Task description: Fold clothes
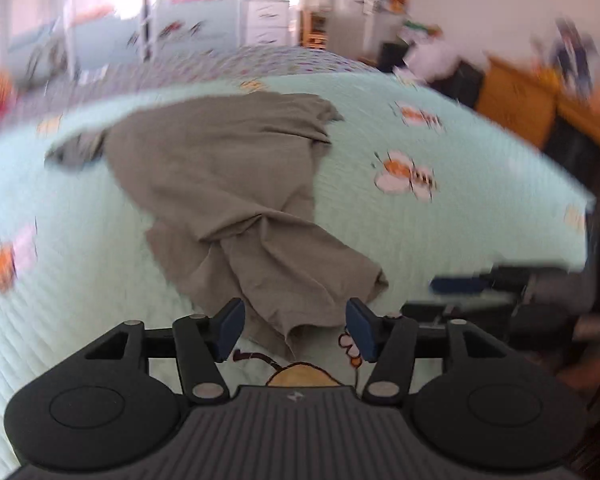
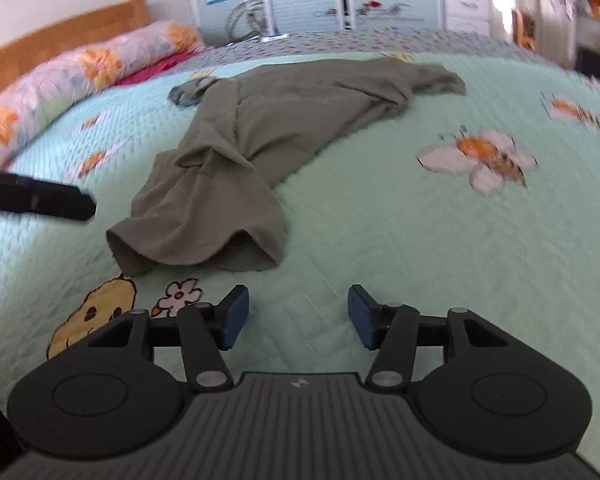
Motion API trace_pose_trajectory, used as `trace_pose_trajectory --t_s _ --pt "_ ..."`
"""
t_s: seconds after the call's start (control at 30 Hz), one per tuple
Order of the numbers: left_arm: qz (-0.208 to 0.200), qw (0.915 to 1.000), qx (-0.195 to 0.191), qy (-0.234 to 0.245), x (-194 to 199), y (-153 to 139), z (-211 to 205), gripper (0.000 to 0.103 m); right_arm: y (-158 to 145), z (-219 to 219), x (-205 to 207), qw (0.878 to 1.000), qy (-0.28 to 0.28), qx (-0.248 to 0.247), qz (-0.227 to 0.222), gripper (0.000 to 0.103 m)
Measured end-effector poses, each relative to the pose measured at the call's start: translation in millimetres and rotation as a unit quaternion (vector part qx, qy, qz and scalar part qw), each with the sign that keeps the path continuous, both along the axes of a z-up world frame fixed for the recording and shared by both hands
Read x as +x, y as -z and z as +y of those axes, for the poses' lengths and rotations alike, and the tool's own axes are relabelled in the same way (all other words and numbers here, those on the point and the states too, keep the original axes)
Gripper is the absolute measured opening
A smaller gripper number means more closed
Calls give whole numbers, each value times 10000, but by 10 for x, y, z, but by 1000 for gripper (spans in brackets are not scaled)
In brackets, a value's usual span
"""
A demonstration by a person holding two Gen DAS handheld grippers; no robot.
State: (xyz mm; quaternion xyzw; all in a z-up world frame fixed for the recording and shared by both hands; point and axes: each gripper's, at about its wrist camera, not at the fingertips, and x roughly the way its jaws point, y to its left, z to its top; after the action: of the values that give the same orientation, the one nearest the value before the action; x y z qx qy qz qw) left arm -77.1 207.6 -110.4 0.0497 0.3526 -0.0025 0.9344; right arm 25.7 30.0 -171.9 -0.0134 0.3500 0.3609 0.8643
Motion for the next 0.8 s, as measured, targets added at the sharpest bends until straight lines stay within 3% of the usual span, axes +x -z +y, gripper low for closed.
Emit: trace_pose_trajectory --t_s 0.1,0.23,0.37,0.47,0.5,0.53,0.57,0.6,0.63,0.7,0.77,0.8 --pt "98 9953 916 300 31 220 -242 60 154 -203 -86 9982 -110 563 -190 58" --pt "179 9869 1555 389 117 412 -354 60 190 -269 -97 9967 -135 783 -164 60" --pt "7 9800 1941 448 190 434 -432 60 205 -330 -79 9946 -200 1013 -52 66" --pt "-115 9788 1981 509 269 421 -442 59 217 -355 -58 9934 -197 1134 13 66" --pt "-90 9788 1978 518 314 430 -435 52 219 -358 -56 9932 -198 1151 23 66" --pt "-14 9788 1984 503 363 442 -433 37 220 -359 -58 9931 -198 1158 26 66" --pt "62 9796 1950 480 409 447 -417 26 220 -360 -61 9930 -198 1160 26 66" --pt "104 9818 1846 444 440 431 -391 7 221 -360 -64 9930 -198 1163 27 66" --pt "79 9848 1696 358 453 388 -352 2 221 -362 -64 9929 -197 1170 31 66" --pt "-125 9920 1255 51 459 201 -201 1 222 -370 -61 9927 -196 1189 46 66" --pt "-556 9965 379 -506 403 -179 118 1 222 -378 -57 9924 -193 1213 65 66" --pt "-789 9936 -102 -805 368 -386 292 1 223 -384 -54 9922 -191 1229 78 66"
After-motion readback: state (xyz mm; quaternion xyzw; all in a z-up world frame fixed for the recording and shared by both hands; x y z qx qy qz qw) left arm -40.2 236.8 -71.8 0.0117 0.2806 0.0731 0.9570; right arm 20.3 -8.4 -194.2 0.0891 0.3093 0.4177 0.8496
